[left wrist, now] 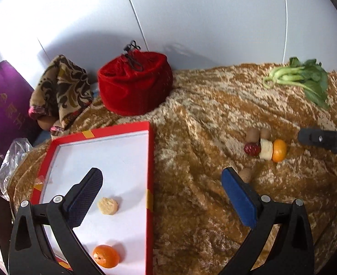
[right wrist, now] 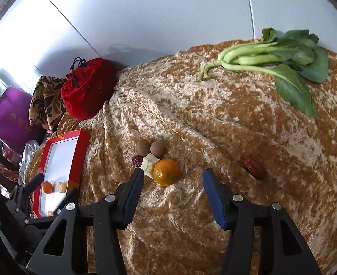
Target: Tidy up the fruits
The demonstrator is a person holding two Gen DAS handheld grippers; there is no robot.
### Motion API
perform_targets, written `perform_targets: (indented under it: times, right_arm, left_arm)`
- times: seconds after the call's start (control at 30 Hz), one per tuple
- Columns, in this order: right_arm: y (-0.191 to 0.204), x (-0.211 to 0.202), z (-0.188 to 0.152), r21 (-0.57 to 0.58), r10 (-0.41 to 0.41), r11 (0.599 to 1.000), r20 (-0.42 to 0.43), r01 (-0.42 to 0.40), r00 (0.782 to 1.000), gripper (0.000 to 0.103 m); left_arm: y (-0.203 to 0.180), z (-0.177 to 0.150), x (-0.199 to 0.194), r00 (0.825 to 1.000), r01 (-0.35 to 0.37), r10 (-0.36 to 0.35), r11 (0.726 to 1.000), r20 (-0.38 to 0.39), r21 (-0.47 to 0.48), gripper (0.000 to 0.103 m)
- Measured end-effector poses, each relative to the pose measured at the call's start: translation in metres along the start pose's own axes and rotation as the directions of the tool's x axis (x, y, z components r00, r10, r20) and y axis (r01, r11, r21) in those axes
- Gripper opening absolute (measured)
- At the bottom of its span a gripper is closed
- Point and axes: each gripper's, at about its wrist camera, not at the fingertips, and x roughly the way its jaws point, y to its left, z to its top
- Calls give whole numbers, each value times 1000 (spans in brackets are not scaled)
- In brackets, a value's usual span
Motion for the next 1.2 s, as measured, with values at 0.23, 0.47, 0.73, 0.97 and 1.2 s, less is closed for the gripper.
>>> perform_targets:
  times: [0.23, 0.47, 0.73, 0.97, 1.2]
  right_arm:
    - [10, -8, -5, -28, 9, 1000, 33, -8, 999, 56]
    - [14, -6, -7, -36, 7, 999, 32, -5, 999, 56]
    - [16, -7, -7, -36, 4, 999, 38, -3, 999, 56]
    - [15, -7, -7, -38, 4, 999, 39, -2, 999, 56]
    - [15, -7, -7, -37, 3, 999, 39, -1, 999, 56]
  left_arm:
    - [3, -1, 2, 999, -51, 51, 998, 6, 22, 103]
    - [0, -3, -4, 999, -46, 46, 998, 27, 32, 103]
    - [-5, -4, -5, 998, -53, 52, 998, 31, 46, 103]
    - [-7, -3, -3, 999, -49, 48, 997, 16, 56, 103]
    - [-6, -4, -2, 999, -53, 52, 997, 14, 52, 103]
